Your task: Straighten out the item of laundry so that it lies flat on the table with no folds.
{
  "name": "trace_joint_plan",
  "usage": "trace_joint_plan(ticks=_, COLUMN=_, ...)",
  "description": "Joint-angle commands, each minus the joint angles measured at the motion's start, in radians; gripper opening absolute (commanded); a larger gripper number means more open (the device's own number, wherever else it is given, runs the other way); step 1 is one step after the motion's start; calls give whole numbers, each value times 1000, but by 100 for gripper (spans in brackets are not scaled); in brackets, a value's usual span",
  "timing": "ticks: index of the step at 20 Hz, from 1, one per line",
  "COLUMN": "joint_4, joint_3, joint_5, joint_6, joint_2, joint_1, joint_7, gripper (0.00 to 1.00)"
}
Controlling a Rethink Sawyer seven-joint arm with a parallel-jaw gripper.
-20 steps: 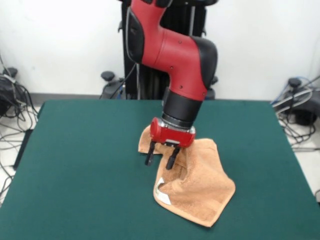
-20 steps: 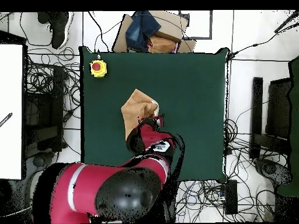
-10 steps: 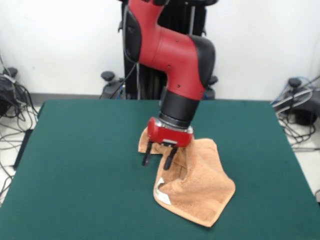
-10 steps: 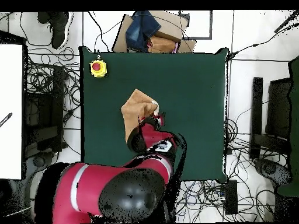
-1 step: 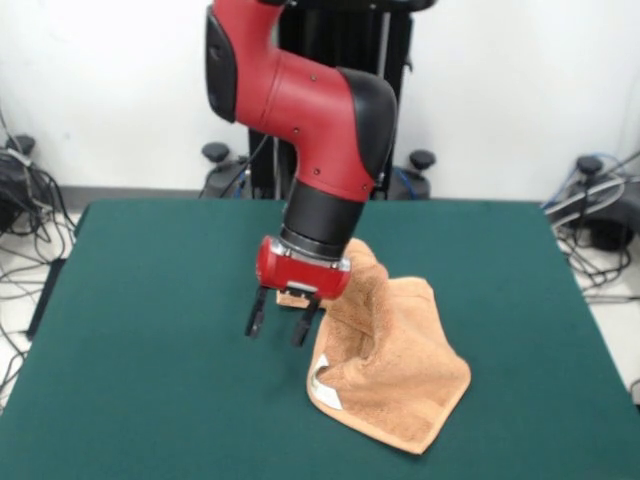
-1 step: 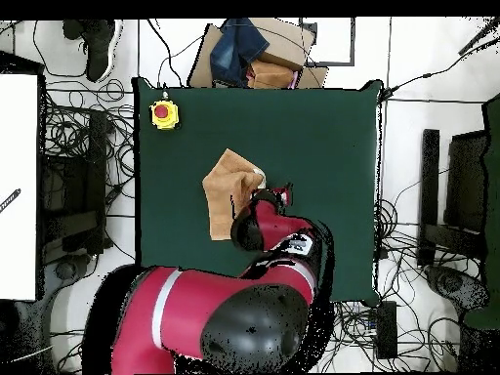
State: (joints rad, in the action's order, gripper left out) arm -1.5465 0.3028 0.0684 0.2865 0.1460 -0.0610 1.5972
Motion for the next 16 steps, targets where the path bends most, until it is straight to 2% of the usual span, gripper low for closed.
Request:
trace_joint_plan(ticks=1, joint_4=47, joint_3=-99, joint_5=-40, joint_6=-262, joint_2=81, joint_1=44, joint_7=108, gripper=100)
trace_joint_plan(ticks=4, joint_4=53, joint_3=-92, joint_5=-57, joint_6=-351, joint_2=103, joint_1=59, joint_7=107, gripper=100)
trace_joint_plan(ticks=8, joint_4=92, joint_3=-83, joint_5=-63, joint_6=-405, joint_2=100, joint_1=72, joint_7=113, gripper=100)
trace_joint_plan(ticks=13, joint_4=120, joint_3=-55, joint_5=-69, joint_6=-372, joint_2=66, joint_1=107, joint_7=161, gripper=100)
trace_joint_plan(ticks=16, joint_4=129, joint_3=-58, joint_5=-57, joint_6=-301, joint_2=39, joint_1=108, joint_7=171, gripper=100)
